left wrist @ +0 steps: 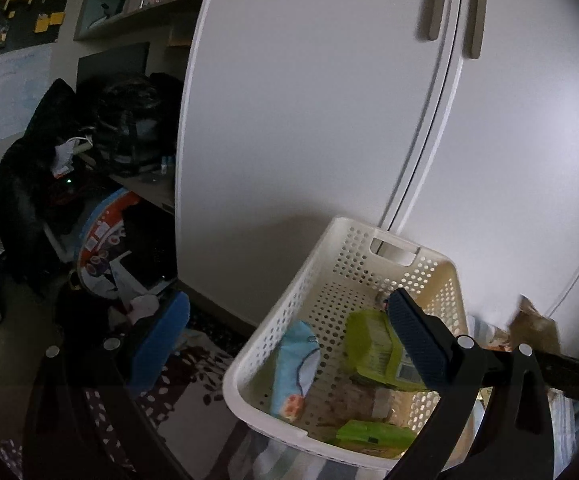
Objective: Organize snacks
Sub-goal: 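Carry the tan paper bag into the basket and open the right gripper, then move the right gripper to the yellow-wrapped cookie and grasp it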
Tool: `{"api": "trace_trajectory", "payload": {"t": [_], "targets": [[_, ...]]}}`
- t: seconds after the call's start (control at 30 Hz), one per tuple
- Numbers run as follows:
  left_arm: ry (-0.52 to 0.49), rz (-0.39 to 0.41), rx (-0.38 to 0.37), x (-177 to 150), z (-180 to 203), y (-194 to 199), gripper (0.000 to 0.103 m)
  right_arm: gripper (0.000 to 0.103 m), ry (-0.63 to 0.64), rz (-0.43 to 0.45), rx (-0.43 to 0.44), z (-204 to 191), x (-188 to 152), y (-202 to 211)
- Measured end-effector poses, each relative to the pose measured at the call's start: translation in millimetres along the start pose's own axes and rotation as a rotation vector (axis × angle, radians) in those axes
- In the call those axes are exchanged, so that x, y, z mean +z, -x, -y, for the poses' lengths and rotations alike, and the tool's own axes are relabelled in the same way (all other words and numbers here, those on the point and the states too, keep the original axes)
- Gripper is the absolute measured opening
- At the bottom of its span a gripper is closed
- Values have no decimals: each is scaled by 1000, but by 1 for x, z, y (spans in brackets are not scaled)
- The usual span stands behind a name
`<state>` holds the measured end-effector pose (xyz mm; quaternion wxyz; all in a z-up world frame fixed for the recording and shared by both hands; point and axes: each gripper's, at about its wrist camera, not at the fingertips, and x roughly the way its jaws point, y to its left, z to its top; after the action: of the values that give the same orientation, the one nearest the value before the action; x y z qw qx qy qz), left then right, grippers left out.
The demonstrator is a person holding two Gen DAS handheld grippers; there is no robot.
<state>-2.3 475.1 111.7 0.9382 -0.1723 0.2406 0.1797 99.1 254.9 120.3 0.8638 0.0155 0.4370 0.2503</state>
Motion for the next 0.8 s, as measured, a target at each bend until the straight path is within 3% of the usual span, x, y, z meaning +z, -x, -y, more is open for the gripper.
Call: {"api": "trace_trajectory", "payload": {"t": [0.33,0.47,0.8], "targets": [[30,8,31,2,-11,-2,100,53,-19,-50,69,-45,25,-54],[46,13,42,3,-16,-1,100,66,-47,-53,87,-44,24,-60],[0,9,36,-1,-2,-3,100,66,-70,-8,32,-14,12,-41]]}}
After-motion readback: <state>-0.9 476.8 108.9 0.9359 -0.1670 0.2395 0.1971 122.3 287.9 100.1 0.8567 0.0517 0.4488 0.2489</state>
